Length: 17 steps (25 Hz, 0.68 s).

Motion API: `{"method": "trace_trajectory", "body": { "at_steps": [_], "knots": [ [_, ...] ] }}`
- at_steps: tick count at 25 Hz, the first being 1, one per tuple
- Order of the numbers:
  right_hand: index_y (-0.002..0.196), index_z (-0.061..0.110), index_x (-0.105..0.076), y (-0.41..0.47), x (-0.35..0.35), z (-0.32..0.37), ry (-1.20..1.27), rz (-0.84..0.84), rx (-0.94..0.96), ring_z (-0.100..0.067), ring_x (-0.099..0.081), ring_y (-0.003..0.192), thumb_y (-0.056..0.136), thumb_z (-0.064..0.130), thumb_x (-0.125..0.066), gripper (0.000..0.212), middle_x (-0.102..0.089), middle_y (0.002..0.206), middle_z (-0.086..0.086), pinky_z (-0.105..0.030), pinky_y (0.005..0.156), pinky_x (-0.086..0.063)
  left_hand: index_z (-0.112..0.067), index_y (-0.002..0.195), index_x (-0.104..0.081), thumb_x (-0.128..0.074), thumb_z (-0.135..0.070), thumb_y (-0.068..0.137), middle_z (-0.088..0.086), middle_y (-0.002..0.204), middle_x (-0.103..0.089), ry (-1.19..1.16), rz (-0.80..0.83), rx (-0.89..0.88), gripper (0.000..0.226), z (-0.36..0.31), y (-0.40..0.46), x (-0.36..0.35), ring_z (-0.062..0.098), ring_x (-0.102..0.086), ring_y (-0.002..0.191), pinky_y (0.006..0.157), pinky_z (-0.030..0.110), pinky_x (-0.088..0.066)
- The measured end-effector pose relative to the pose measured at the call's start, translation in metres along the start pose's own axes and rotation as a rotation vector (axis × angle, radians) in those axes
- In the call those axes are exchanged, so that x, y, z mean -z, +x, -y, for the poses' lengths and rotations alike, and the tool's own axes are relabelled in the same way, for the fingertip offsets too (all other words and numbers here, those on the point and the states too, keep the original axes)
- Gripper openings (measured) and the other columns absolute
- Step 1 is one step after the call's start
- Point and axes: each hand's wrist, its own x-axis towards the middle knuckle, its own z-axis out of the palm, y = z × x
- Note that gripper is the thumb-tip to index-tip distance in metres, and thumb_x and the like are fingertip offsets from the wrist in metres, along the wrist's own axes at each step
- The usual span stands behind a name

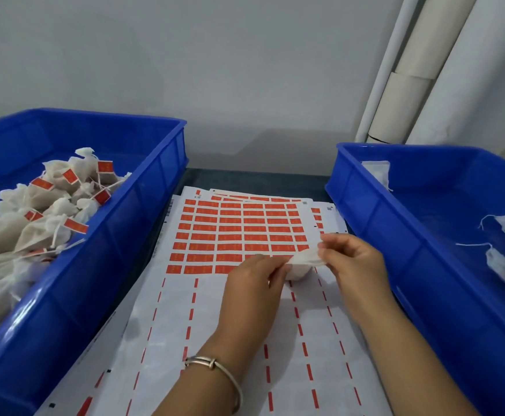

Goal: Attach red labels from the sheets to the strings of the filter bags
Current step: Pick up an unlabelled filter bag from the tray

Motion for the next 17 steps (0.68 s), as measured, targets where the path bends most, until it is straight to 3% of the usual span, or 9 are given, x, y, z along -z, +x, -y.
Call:
{"method": "trace_trajectory", "body": {
  "at_steps": [4, 7, 9, 11, 14, 17],
  "knots": [
    [0.08, 0.038, -0.068, -0.001, 0.005, -0.012, -0.039, -0.076, 0.104, -0.005, -0.062, 0.096, 0.087, 0.011, -0.065, 0.027, -0.063, 0.091, 0.029, -0.007, 0.054, -0.049, -0.033, 0.106, -0.068, -0.059, -0.037, 0.087, -0.028, 0.088, -0.057, -0.007, 0.004, 0.017, 0.021, -0.001, 0.001, -0.002, -0.01, -0.048, 0.071, 0.064, -0.003, -0.03],
    [0.09, 0.06, -0.059, -0.015, -0.001, -0.016, -0.314, 0.046, 0.484, 0.009, -0.045, 0.116, 0.084, 0.02, -0.069, 0.041, -0.047, 0.115, 0.04, 0.001, 0.072, -0.042, -0.041, 0.093, -0.059, -0.059, -0.036, 0.088, -0.036, 0.076, -0.046, -0.066, -0.013, 0.055, 0.007, -0.005, -0.001, -0.003, -0.01, -0.051, 0.075, 0.06, -0.001, -0.035],
    [0.1, 0.058, -0.055, -0.018, -0.008, -0.021, -0.469, 0.13, 0.747, 0.012, -0.032, 0.125, 0.082, 0.029, -0.07, 0.037, -0.039, 0.128, 0.03, 0.005, 0.087, -0.031, -0.045, 0.088, -0.051, -0.058, -0.034, 0.088, -0.036, 0.075, -0.046, -0.091, -0.013, 0.037, 0.013, -0.008, -0.001, -0.003, -0.011, -0.052, 0.078, 0.061, 0.0, -0.037],
    [0.108, 0.046, -0.057, -0.016, -0.011, -0.023, -0.493, 0.183, 0.741, 0.011, -0.031, 0.126, 0.082, 0.041, -0.063, 0.027, -0.04, 0.13, 0.023, 0.001, 0.092, -0.025, -0.047, 0.086, -0.048, -0.057, -0.034, 0.087, -0.036, 0.074, -0.047, -0.114, -0.027, 0.023, 0.016, -0.009, -0.001, -0.002, -0.012, -0.052, 0.079, 0.062, -0.001, -0.038],
    [0.101, 0.037, -0.067, -0.014, -0.007, -0.024, -0.453, 0.237, 0.626, 0.014, -0.035, 0.121, 0.08, 0.049, -0.06, 0.026, -0.045, 0.122, 0.029, -0.006, 0.096, -0.025, -0.046, 0.086, -0.048, -0.058, -0.033, 0.086, -0.034, 0.074, -0.047, -0.117, -0.044, 0.007, 0.016, -0.01, -0.002, -0.003, -0.009, -0.053, 0.078, 0.061, 0.0, -0.038],
    [0.093, 0.044, -0.062, -0.017, -0.007, -0.023, -0.396, 0.298, 0.601, 0.012, -0.045, 0.113, 0.084, 0.043, -0.06, 0.009, -0.051, 0.111, 0.032, 0.001, 0.088, -0.034, -0.044, 0.086, -0.048, -0.057, -0.031, 0.087, -0.034, 0.076, -0.046, -0.126, -0.049, -0.006, 0.015, -0.009, -0.004, -0.005, -0.01, -0.052, 0.077, 0.062, 0.0, -0.038]
  ]
}}
